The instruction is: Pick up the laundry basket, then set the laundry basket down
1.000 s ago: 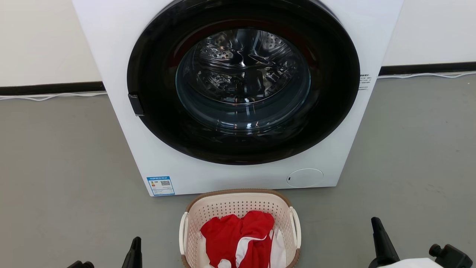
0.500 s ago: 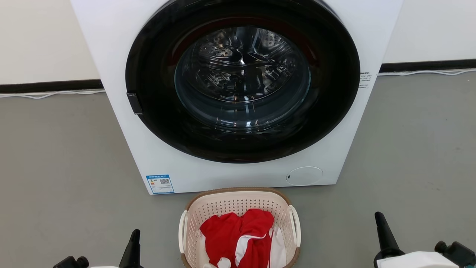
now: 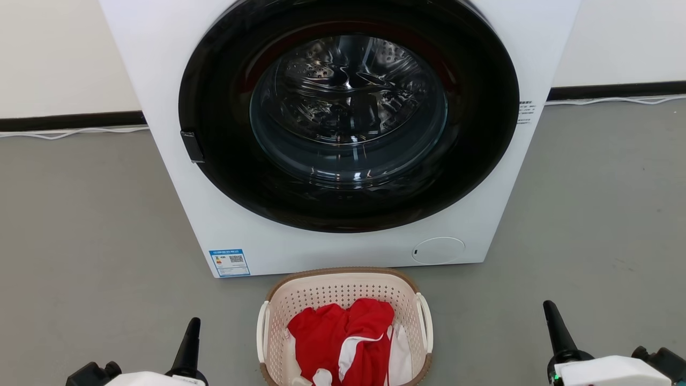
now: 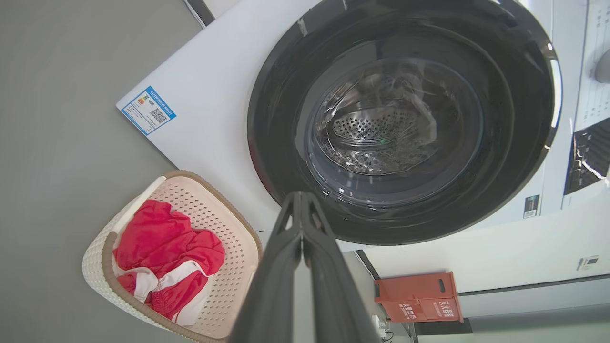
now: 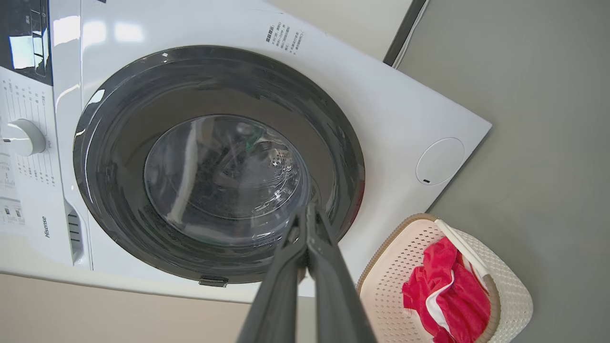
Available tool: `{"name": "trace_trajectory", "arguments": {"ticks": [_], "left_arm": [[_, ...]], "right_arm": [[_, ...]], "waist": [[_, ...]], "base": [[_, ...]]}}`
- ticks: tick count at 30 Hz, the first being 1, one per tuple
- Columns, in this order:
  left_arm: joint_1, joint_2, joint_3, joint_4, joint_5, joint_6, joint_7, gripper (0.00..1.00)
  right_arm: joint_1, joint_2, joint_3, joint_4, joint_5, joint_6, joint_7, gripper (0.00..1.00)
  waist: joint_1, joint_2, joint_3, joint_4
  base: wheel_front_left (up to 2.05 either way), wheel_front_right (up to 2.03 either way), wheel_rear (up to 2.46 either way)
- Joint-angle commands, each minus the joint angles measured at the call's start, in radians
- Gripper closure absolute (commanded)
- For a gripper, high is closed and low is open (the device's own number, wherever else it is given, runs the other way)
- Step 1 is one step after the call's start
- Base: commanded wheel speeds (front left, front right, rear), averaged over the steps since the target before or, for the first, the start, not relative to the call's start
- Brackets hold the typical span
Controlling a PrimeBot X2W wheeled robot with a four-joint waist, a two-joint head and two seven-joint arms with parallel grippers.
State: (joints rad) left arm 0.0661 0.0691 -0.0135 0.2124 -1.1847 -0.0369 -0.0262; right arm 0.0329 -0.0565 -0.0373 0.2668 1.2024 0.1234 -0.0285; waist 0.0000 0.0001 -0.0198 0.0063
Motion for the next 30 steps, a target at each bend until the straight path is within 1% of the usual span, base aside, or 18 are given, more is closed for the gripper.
{"name": "trace_trajectory", "arguments": {"ticks": [1, 30], "left_arm": [[-0.062, 0.008, 0.029, -0.018, -0.032, -0.016, 0.006, 1.00], [-0.145, 0.003, 0.082, 0.020, -0.346, -0.075, 0.090, 1.00]], "right_arm": [[-0.065, -0.014, 0.006, -0.025, 0.033, 0.005, 0.011, 1.00], [-0.121, -0.013, -0.037, -0.024, 0.332, 0.007, 0.094, 1.00]], "waist": [[0.0000, -0.0001, 0.001, 0.000], [0.0000, -0.0001, 0.018, -0.005]], "base": [[0.00, 0.00, 0.00], [0.00, 0.00, 0.00]]}}
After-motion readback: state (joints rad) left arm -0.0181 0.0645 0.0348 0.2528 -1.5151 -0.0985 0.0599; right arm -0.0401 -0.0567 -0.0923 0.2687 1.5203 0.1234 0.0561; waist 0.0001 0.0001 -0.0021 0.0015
